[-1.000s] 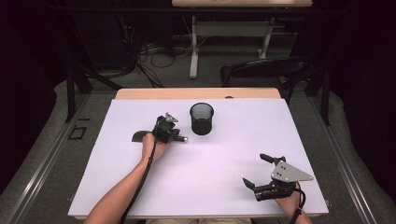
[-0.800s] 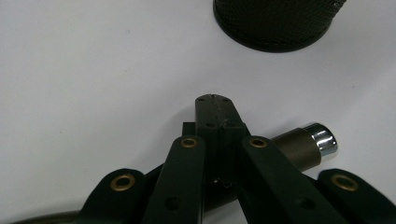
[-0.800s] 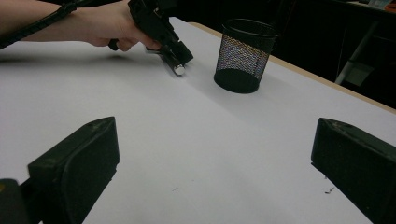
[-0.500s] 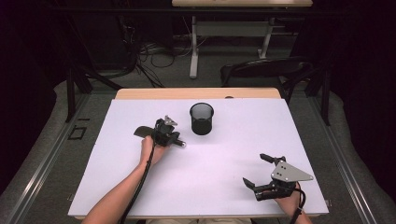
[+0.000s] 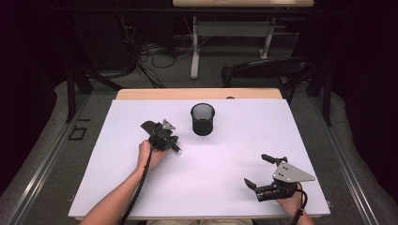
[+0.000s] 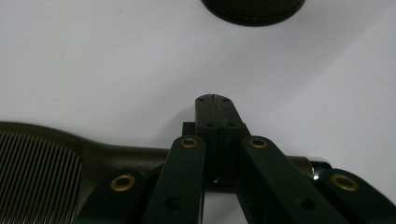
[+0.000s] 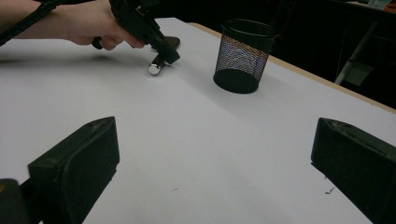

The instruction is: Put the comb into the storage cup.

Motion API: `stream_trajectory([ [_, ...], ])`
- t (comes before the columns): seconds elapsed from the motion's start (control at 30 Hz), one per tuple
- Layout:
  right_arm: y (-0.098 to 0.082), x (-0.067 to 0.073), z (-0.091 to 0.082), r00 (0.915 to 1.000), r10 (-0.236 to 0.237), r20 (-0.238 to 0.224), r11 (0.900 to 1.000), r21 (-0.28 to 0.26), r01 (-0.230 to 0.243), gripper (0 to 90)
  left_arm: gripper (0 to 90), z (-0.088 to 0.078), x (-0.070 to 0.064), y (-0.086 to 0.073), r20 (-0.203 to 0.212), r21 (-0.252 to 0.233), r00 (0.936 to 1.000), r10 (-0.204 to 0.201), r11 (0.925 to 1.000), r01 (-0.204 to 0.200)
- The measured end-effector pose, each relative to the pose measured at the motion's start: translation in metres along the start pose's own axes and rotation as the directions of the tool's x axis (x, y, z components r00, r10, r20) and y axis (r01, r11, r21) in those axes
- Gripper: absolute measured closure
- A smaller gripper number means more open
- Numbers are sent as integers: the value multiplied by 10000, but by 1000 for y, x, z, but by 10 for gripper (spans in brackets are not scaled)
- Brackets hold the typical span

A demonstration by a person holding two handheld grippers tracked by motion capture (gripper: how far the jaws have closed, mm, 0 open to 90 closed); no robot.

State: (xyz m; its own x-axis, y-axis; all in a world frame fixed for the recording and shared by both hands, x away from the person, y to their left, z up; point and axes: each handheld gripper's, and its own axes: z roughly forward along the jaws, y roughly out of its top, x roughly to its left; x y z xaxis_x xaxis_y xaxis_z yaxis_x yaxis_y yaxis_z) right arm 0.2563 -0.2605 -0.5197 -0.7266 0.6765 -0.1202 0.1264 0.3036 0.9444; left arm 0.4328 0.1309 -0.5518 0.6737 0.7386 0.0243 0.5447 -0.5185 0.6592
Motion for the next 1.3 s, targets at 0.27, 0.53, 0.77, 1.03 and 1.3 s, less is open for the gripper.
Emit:
stream_trajectory([
  [0.27,0,-1,0,10000,-58,-8,10000,-2,58,6,900,-9,1,-5,-5,-162,10000,-53,9999,53],
  [0.53,0,0,1,10000,-31,-64,10000,56,32,6,900,-13,0,-9,127,-131,9999,-16,9999,18],
  [0.77,-1,-1,2,10000,1,-82,10000,37,-1,6,900,-20,-2,-16,216,0,9997,76,10000,-76],
  [1.03,-1,-1,2,10000,-35,-84,10000,77,35,6,900,-25,1,-22,149,111,9999,14,9999,-16],
  [1.3,-1,-1,1,10000,-23,-77,10000,89,24,6,900,-28,1,-26,123,143,9999,-37,9999,36],
])
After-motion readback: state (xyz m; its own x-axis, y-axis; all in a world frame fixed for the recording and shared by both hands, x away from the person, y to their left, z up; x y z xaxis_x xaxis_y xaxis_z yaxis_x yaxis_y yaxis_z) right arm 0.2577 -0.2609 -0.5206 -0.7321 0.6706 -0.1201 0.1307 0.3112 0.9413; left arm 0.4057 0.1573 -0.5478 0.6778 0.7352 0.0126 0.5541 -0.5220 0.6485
